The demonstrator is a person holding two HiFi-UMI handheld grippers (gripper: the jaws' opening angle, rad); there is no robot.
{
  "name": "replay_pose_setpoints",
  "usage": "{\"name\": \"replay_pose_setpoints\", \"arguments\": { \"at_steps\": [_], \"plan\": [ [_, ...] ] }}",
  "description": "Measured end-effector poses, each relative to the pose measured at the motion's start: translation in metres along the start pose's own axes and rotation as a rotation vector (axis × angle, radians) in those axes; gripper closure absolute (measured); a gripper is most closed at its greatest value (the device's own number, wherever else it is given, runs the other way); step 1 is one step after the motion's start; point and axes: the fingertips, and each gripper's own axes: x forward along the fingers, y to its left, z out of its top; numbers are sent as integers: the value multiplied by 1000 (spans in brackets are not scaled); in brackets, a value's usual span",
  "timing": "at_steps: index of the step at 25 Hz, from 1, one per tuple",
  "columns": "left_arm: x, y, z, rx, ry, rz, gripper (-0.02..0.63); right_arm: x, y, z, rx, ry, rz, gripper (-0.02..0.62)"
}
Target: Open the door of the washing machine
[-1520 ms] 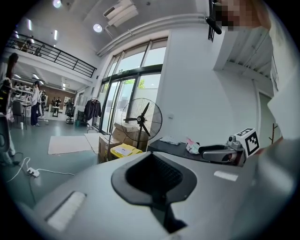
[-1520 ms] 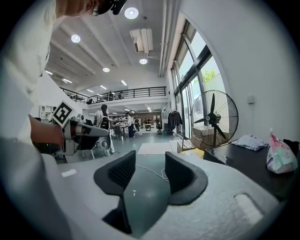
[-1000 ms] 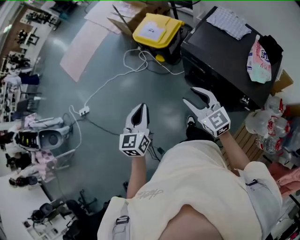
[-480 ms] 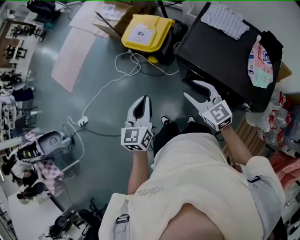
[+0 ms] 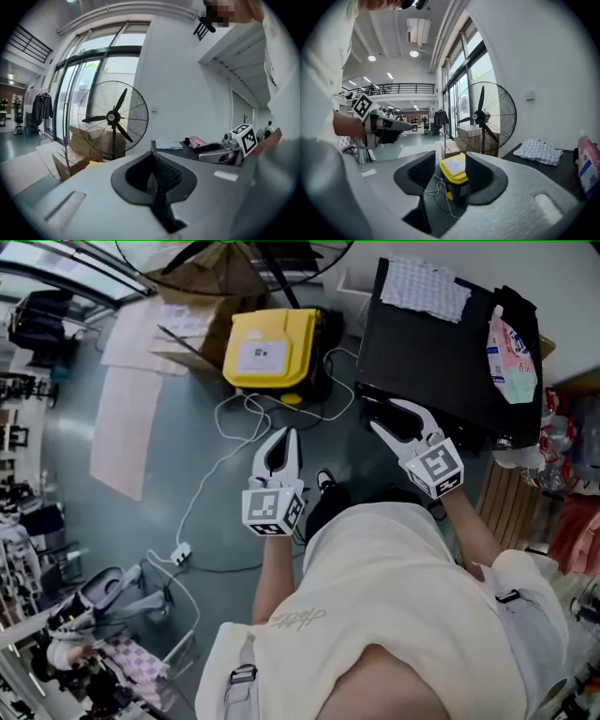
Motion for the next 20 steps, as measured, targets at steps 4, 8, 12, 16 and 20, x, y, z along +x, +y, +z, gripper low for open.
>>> {"name": "replay_pose_setpoints", "arguments": {
  "at_steps": [4, 8, 12, 16, 20],
  "plan": [
    [12, 42, 5, 15, 13, -95, 592, 16, -2, 0, 32, 27, -148, 396],
    [23, 73, 5, 20, 21, -173, 592, 25, -3, -7, 78, 46, -276, 396],
    [32, 94, -2, 24, 30, -240, 592, 29, -1, -26, 125, 88, -382, 396],
    [41, 112, -4, 13, 37, -262, 592, 31, 2, -48, 169, 144, -444, 396],
    [56, 118, -10, -12, 54, -267, 592, 29, 1, -75, 211, 208, -466, 396]
  ]
}}
